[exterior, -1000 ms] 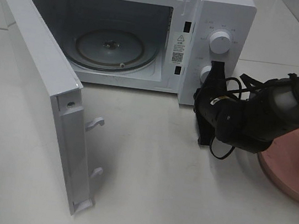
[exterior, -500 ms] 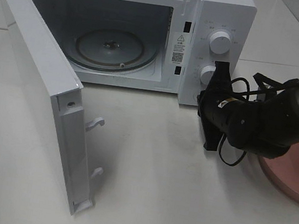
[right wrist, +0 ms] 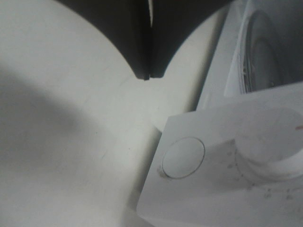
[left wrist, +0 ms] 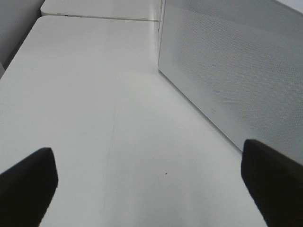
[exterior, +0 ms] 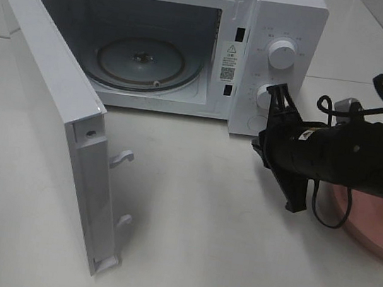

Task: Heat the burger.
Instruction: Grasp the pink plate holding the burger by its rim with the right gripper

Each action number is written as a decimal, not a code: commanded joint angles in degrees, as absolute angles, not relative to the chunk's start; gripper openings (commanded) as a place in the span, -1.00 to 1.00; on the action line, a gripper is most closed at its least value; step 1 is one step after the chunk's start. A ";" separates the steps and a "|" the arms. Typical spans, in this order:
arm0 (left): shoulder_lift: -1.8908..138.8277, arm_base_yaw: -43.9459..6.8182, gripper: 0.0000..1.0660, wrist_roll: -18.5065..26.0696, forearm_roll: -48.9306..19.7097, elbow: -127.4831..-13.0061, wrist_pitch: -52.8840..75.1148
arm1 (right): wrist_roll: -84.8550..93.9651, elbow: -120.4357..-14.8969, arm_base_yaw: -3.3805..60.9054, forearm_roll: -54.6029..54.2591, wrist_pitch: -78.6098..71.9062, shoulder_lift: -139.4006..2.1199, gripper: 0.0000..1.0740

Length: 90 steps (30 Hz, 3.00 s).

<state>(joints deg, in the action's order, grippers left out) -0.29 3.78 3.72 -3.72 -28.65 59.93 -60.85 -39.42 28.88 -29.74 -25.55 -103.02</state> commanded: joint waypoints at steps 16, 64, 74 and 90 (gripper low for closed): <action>-1.72 4.13 0.83 3.55 -4.07 -28.48 59.47 | -19.42 -40.62 28.76 -27.67 4.13 -94.02 -0.90; -1.72 4.13 0.83 3.55 -4.07 -28.48 59.47 | -3.78 -50.82 13.24 6.99 37.76 -87.26 0.81; -1.72 4.13 0.83 3.55 -4.07 -28.48 59.47 | -7.28 -53.17 12.09 7.56 37.36 -93.51 0.75; -1.72 4.13 0.83 3.55 -4.07 -28.48 59.47 | -10.26 -57.12 12.09 10.43 35.58 -104.56 0.66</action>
